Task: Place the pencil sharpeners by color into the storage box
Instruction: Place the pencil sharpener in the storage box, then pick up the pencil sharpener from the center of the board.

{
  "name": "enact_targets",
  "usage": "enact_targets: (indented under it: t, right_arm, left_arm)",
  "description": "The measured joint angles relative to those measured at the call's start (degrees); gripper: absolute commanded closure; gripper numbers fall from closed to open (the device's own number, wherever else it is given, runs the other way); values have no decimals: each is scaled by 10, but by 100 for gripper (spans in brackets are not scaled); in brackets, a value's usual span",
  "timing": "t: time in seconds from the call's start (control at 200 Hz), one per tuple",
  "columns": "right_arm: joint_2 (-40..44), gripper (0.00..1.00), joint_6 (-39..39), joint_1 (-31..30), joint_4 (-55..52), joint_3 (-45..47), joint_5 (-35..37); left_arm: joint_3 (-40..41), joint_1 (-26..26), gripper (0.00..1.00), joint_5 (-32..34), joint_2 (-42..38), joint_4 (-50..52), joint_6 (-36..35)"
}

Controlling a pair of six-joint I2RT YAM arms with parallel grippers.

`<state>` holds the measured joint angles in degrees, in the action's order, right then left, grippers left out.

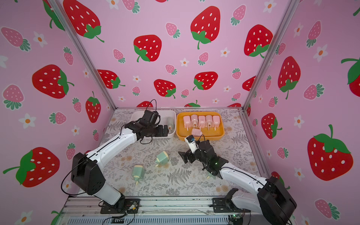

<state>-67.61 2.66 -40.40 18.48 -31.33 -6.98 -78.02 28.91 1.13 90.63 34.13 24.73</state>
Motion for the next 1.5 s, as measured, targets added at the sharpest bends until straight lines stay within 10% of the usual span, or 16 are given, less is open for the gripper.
enact_targets:
  t: [0.49, 1.496]
  right_arm:
    - [-110, 0, -10, -97, 70, -5, 43]
    - [-68, 0, -4, -102, 74, 35, 123]
  left_arm:
    - [214, -4, 1, -93, -57, -36, 86]
    - [218, 100, 0, -76, -45, -38, 101]
